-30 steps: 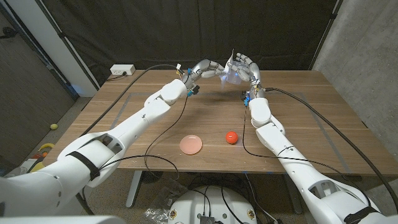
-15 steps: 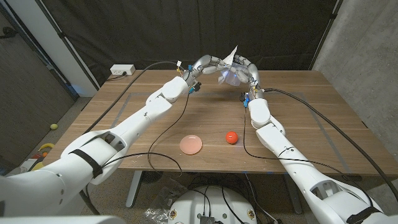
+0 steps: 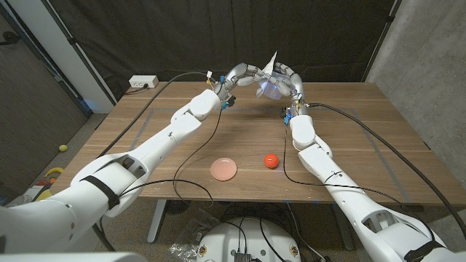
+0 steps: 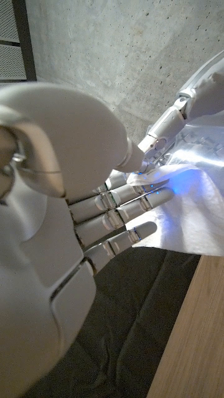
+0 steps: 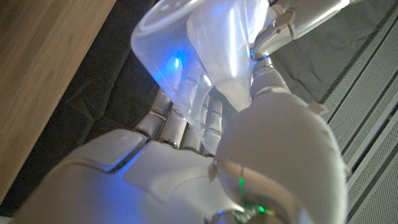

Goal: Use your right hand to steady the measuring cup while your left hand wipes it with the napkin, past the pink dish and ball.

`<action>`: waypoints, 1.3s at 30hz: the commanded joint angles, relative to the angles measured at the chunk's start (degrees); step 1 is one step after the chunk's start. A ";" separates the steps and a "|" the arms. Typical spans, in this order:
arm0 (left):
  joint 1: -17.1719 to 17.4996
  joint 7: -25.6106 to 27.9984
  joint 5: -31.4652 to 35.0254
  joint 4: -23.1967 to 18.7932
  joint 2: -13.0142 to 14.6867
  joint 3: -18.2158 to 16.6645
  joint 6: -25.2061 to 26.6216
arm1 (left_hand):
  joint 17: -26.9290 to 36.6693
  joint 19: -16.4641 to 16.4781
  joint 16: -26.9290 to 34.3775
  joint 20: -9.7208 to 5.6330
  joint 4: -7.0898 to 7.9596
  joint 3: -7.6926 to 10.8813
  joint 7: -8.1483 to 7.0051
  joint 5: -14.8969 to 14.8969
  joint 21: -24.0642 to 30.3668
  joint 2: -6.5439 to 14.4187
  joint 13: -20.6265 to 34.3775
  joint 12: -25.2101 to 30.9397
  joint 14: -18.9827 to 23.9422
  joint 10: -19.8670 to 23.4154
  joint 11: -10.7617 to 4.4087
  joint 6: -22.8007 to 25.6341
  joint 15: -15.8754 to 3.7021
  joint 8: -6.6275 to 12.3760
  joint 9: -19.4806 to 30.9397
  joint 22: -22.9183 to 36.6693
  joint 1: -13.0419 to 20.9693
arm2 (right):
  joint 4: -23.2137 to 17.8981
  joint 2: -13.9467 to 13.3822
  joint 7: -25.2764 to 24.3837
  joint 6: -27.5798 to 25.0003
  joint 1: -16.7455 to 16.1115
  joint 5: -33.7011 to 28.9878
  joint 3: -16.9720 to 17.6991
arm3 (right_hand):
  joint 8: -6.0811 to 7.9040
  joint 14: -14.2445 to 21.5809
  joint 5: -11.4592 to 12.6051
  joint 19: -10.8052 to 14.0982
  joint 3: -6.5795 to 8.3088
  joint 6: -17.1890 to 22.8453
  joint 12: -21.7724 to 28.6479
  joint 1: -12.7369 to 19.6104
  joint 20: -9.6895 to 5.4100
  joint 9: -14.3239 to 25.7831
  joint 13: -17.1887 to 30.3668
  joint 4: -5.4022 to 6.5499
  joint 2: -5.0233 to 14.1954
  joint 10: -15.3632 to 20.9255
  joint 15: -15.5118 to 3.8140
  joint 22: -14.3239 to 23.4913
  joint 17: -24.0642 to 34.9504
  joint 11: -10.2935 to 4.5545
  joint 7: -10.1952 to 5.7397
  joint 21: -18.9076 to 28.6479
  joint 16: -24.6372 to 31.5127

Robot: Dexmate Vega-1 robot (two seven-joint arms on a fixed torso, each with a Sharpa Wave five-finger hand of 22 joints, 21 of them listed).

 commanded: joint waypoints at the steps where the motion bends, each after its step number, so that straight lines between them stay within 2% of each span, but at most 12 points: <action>1: 0.93 0.01 0.68 -1.69 0.86 0.14 0.93 | 0.24 -0.23 -0.20 0.22 0.28 0.37 2.71 0.42 0.55 -0.25 0.24 0.17 0.59 -0.72 -1.29 2.77 -2.42 0.06 0.25 0.12 0.18 | 1.73 2.22 -0.27 2.47 0.76 2.62 2.05 | 0.09 0.29 -0.16 -0.37 0.15 0.06 -0.07 9.14 -10.11 0.11 0.07 0.32 8.70 0.34 -7.74 -0.02 0.08 0.10 0.54 0.26 0.22; 19: 2.56 0.26 3.01 -7.33 3.66 0.38 5.36 | 0.73 -0.27 -0.26 0.24 0.29 0.52 3.18 0.23 1.05 -0.38 0.12 0.04 1.00 -0.22 -1.44 2.84 -2.42 -0.13 0.22 0.08 0.30 | 2.06 2.16 -3.47 2.70 1.71 -0.01 3.30 | 0.06 0.05 -0.18 -0.62 0.19 -0.04 -0.19 9.13 -10.12 0.11 0.08 0.43 8.62 0.12 -7.65 -0.41 0.02 -0.03 0.51 0.46 0.13; 25: 3.33 1.44 8.33 -14.36 7.00 1.11 13.25 | 0.87 -0.26 -0.31 0.24 0.27 0.57 3.28 0.14 1.23 -0.45 0.29 0.06 1.08 -0.23 -1.42 2.87 -2.44 -0.18 0.27 0.07 0.35 | 0.72 0.85 -5.77 1.07 1.00 -2.62 2.80 | 0.06 -0.18 -0.18 -0.68 0.20 -0.05 -0.19 9.06 -10.11 0.11 0.08 0.51 8.62 0.15 -7.60 -0.56 -0.03 0.10 0.51 0.48 0.03; 33: 3.81 0.81 16.22 -24.10 11.43 2.40 26.58 | 1.00 -0.05 -0.37 0.53 0.25 0.70 3.46 0.02 1.55 -0.46 0.30 0.05 1.31 -0.02 -1.37 2.87 -2.39 -0.23 0.40 0.06 0.44 | -0.52 -1.12 -8.06 -1.16 0.75 -5.31 1.82 | 0.06 -0.62 -0.20 -0.91 0.20 -0.07 -0.22 8.99 -10.12 0.11 0.08 0.57 8.51 0.10 -7.50 -0.86 -0.11 0.18 0.41 0.35 -0.14; 39: 3.81 -0.63 20.71 -28.33 13.72 3.20 33.11 | 1.10 0.09 -0.39 0.57 0.24 0.73 3.48 -0.08 1.76 -0.55 0.28 -0.03 1.45 -0.01 -1.49 2.88 -2.35 -0.29 0.47 0.05 0.45 | -1.65 -3.36 -9.28 -3.29 0.73 -8.21 0.10 | 0.06 -0.82 -0.19 -1.02 0.27 -0.08 -0.22 8.97 -10.17 0.11 0.08 0.66 8.62 0.13 -7.54 -1.09 -0.12 0.12 0.30 0.33 -0.15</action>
